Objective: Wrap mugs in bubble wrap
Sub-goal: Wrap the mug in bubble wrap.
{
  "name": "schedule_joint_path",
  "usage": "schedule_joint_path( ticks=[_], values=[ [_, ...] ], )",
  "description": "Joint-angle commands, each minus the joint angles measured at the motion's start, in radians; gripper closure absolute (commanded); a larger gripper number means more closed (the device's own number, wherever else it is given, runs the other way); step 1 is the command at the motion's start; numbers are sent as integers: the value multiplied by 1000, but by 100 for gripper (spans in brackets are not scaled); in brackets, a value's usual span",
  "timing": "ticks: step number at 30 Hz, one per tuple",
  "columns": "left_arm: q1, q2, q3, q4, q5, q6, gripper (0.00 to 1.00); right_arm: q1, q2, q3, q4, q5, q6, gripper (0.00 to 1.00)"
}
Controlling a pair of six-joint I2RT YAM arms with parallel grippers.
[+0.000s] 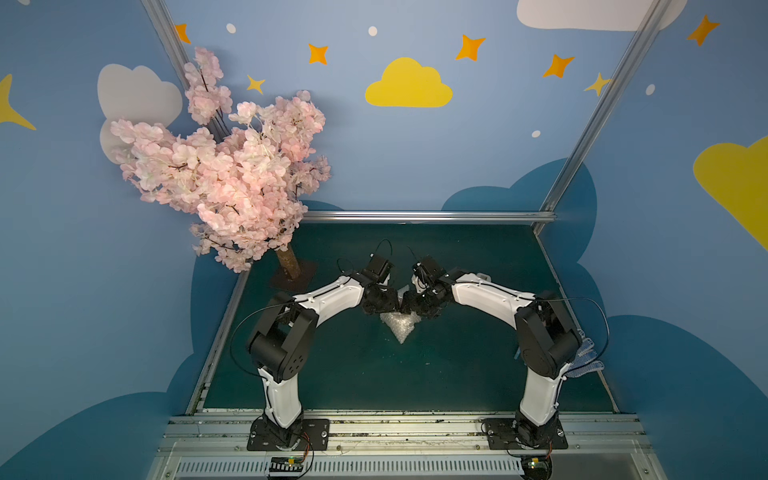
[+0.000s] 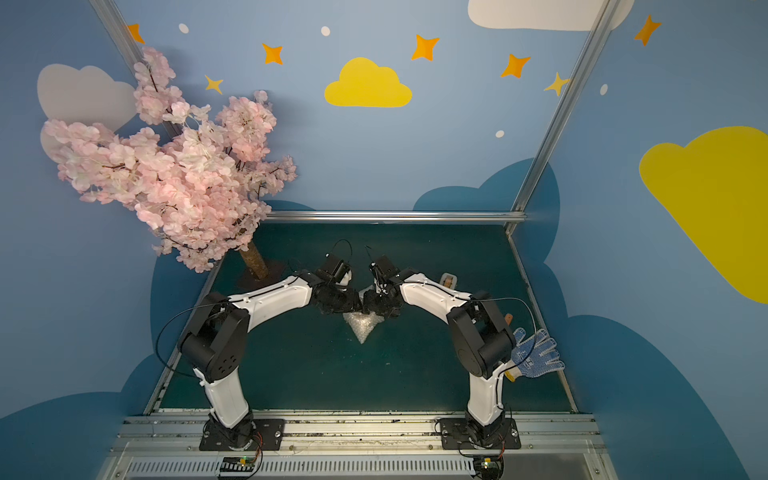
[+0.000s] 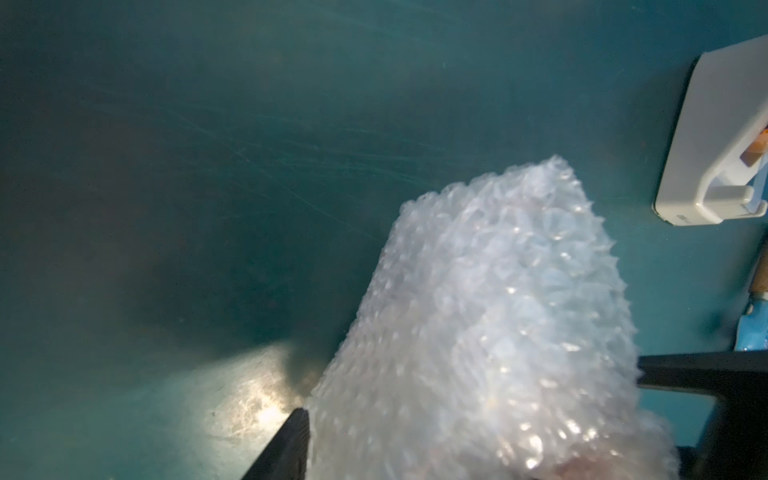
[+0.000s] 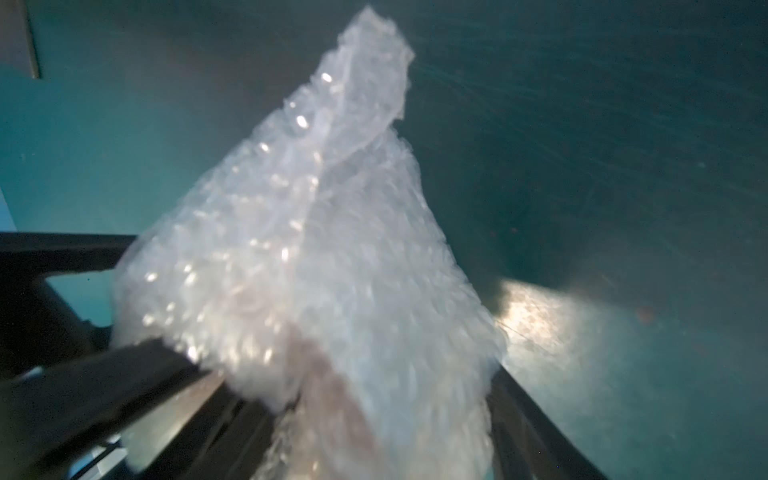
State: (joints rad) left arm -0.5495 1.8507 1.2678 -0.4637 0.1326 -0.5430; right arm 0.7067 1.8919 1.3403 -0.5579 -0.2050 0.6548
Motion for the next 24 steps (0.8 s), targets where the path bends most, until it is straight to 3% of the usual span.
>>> schedule_joint_path(
  ticks=[1, 7, 15, 24],
  values=[
    [32, 3, 35, -24, -13, 0, 43, 37, 53, -18, -50, 44, 89, 35],
    [74, -93, 31, -51, -26, -34, 41, 59, 39, -67, 28, 64, 294, 39],
    [82, -234, -132, -6, -46, -119, 33, 88, 31, -69, 52, 87, 540, 41],
    [65, -205, -191, 111, 27, -157, 31, 99, 15, -55, 83, 75, 613, 41]
  ],
)
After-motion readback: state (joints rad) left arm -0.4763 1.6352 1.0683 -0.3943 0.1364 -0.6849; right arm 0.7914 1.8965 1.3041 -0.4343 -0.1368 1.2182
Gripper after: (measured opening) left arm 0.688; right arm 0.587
